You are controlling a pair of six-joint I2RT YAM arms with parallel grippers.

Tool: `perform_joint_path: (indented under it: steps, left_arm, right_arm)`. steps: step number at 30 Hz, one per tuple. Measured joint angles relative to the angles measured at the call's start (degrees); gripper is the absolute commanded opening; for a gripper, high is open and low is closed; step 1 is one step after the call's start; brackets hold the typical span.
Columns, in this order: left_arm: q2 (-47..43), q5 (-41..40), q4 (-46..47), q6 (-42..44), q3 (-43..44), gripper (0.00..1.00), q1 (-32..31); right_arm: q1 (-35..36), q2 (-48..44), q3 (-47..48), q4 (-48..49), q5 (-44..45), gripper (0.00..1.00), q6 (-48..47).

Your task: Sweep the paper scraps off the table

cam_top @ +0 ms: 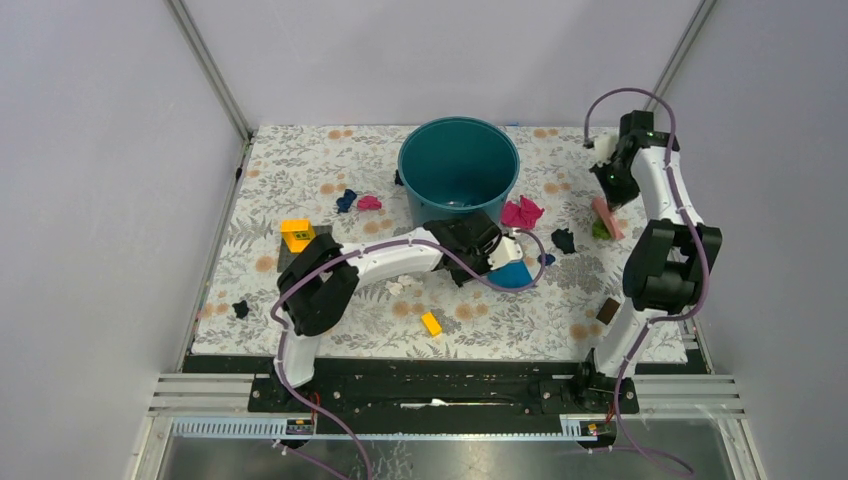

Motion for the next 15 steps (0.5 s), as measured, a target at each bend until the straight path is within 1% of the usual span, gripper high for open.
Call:
perform_joint_path:
  steps: [3,9,15]
  left_arm:
    - [1.9,0.0,0.1,-0.3,1.6,0.0,0.0]
    - [4.2,0.0,0.1,-0.6,3.7,0.0,-0.5]
    - [5.7,0.1,0.1,-1.1,5.8,0.0,-1.3]
  right_arm:
    - [2.9,-3.3,-4.3,-0.2,-1.4,0.0,1.2]
    - [7.6,-8.3,-9.7,-1.0,-5.4,0.0,5.0]
    - [9.4,-12.4,-13.4,-3.1,-14.0,0.0,7.6]
